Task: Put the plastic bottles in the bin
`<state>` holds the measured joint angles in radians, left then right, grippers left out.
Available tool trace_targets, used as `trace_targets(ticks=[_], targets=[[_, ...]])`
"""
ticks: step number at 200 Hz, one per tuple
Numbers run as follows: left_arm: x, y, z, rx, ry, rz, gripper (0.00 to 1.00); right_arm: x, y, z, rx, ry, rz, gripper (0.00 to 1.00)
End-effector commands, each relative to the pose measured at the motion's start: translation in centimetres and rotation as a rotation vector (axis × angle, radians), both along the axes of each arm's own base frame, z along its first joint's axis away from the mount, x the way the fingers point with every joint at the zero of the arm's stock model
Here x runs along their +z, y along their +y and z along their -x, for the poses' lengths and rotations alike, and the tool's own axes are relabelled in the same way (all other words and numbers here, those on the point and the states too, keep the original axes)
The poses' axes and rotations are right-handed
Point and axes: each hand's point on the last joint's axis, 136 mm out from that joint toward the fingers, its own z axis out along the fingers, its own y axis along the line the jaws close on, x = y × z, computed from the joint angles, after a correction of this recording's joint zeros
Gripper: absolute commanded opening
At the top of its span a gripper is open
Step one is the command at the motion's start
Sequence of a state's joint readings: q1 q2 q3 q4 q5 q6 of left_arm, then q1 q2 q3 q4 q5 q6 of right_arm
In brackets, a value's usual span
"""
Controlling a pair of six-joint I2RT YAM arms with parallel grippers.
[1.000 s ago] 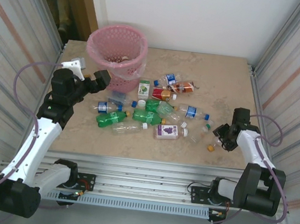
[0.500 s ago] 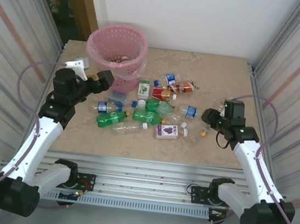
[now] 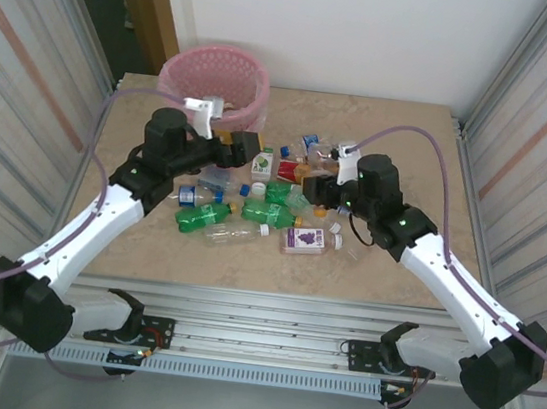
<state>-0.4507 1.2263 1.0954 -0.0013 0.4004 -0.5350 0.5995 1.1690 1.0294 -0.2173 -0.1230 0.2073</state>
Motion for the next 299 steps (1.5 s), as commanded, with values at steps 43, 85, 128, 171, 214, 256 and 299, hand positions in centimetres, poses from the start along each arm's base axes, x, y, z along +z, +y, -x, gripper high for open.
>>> trace_targets(ticks=[43,85,128,171,214,256,299], targets=[[4.2,-6.6,2.2,-0.296,-0.110,0.085,0.97,5.7,4.8,1.7,0.283,-0.160,-0.133,0.39],[5.2,-8.6,3.3,-0.406,-0.139,0.137,0.96,6.6,5.4,2.3,0.331,-0.176,-0.154,0.39],[4.9,-10.2,4.1,-0.473,-0.135,0.131,0.94,6.7,5.6,2.1,0.335,-0.175,-0.158,0.39],[4.0,-10.7,4.0,-0.489,-0.106,0.128,0.75,7.1,5.8,2.3,0.348,-0.183,-0.170,0.40],[4.0,-10.6,4.0,-0.486,-0.108,0.123,0.36,6.6,5.5,2.0,0.321,-0.163,-0.162,0.52],[5.3,-8.9,2.6,-0.392,-0.159,0.106,0.21,6.0,4.5,1.5,0.247,-0.136,-0.140,0.78],[7.8,-4.4,-0.8,-0.238,-0.186,0.081,0.18,6.1,2.5,1.7,0.149,-0.122,-0.132,0.98]])
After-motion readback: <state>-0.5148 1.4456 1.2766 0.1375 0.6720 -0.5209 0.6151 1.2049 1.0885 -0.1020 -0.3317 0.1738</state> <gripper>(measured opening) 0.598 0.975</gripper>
